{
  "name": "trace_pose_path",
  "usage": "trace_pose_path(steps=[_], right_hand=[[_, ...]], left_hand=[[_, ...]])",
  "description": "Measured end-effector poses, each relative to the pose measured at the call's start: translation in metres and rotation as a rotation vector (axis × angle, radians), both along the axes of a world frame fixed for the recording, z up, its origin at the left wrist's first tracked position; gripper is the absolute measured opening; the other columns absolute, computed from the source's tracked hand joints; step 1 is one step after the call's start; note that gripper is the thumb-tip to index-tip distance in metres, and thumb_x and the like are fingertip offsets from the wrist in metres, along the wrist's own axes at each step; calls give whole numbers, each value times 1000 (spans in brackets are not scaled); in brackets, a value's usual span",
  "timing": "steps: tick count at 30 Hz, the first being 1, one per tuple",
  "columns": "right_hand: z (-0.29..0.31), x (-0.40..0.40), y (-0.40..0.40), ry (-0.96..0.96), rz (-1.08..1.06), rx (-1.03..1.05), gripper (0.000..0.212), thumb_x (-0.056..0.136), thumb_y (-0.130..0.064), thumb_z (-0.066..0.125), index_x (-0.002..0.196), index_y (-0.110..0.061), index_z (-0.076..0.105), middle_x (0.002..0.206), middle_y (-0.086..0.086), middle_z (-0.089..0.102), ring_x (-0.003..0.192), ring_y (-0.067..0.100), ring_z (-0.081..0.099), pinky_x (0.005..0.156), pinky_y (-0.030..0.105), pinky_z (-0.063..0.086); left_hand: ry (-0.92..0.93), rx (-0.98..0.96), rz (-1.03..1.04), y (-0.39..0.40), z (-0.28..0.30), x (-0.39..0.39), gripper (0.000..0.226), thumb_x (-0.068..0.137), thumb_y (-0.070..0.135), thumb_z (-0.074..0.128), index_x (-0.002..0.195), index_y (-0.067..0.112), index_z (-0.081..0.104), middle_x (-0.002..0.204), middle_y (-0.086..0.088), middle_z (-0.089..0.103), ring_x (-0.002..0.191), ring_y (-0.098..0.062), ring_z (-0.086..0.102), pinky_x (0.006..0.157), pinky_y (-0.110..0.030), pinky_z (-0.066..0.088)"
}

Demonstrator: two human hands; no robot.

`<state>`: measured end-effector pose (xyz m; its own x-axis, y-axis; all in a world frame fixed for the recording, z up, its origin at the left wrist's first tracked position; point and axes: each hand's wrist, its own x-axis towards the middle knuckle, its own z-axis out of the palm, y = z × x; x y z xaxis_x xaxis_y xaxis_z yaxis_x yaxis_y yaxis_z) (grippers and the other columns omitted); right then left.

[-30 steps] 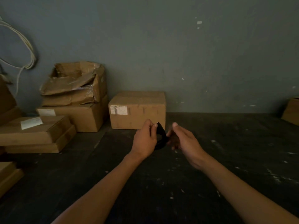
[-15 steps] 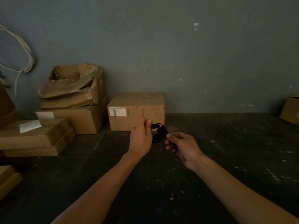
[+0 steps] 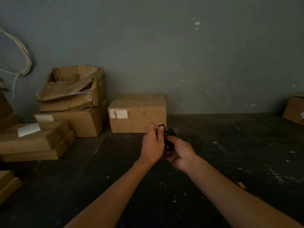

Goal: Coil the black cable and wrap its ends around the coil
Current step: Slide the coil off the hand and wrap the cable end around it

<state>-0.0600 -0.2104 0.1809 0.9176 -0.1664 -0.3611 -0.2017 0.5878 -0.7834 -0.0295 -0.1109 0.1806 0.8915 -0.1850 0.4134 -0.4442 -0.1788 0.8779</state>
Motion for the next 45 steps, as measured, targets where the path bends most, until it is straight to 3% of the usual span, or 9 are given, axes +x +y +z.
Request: trace_pose_path(steps=[6,11,15,20,27,35,39,42,45], right_hand=[[2,-7,0,-45,9,134,15,93,-9,56,104,-7,65,99,15,68,91,25,61,87,35,48],[3,-9,-2,-28,13,108,17,96,-10,51,108,-10,63,103,14,68,88,24,63,71,31,49],[4,-10,-2,-35,26,47,20,98,-11,48,112,-11,63,102,11,68,82,20,60,64,28,44],[4,-10,-4,-57,137,-249,18,98,-14,49,106,-15,66,91,4,67,70,14,53,57,26,38],[4,-19,-9,-222,45,-586,17,94,-7,55,109,-15,55,92,8,70,77,15,62,67,28,46],[9,-18,-22,-331,179,-638,25,85,1,63,106,-13,61,100,8,72,93,17,67,75,29,51],[7,-16,-29,-399,165,-865,18,88,-5,65,104,-13,60,97,6,72,88,13,70,75,24,55],[9,-10,-33,-451,39,-1110,5,91,-12,64,95,-15,62,90,3,70,82,15,69,78,30,56],[10,-5,-37,-483,-50,-1304,6,88,-14,66,86,-17,62,93,2,60,83,11,59,74,21,47]], left_hand=[[126,-77,-64,-3,-5,1,16,102,24,41,114,18,32,107,-7,61,92,-12,65,76,-30,59],[235,-47,-56,-2,-4,0,30,102,31,41,127,14,37,102,3,60,88,-4,60,78,-24,53],[213,-31,-35,-2,-6,2,23,101,31,43,106,13,56,100,-6,64,87,-10,63,73,-25,55],[98,-30,37,-1,-6,3,14,101,21,45,97,10,52,82,1,59,62,5,61,54,-11,49],[-6,150,57,8,-19,11,12,100,22,47,92,15,52,87,-1,64,80,-10,65,71,-26,55],[8,216,4,12,-11,14,18,102,23,44,95,10,55,88,-5,65,83,-17,64,73,-30,53],[12,271,-18,13,-9,14,18,102,24,43,95,12,55,87,-2,63,78,-11,62,66,-26,53],[-10,312,-42,10,-11,13,19,102,24,43,96,12,56,89,-8,65,82,-20,63,73,-39,54],[-38,341,-92,6,-13,9,20,103,25,41,94,14,55,85,-5,63,75,-15,60,68,-36,51]])
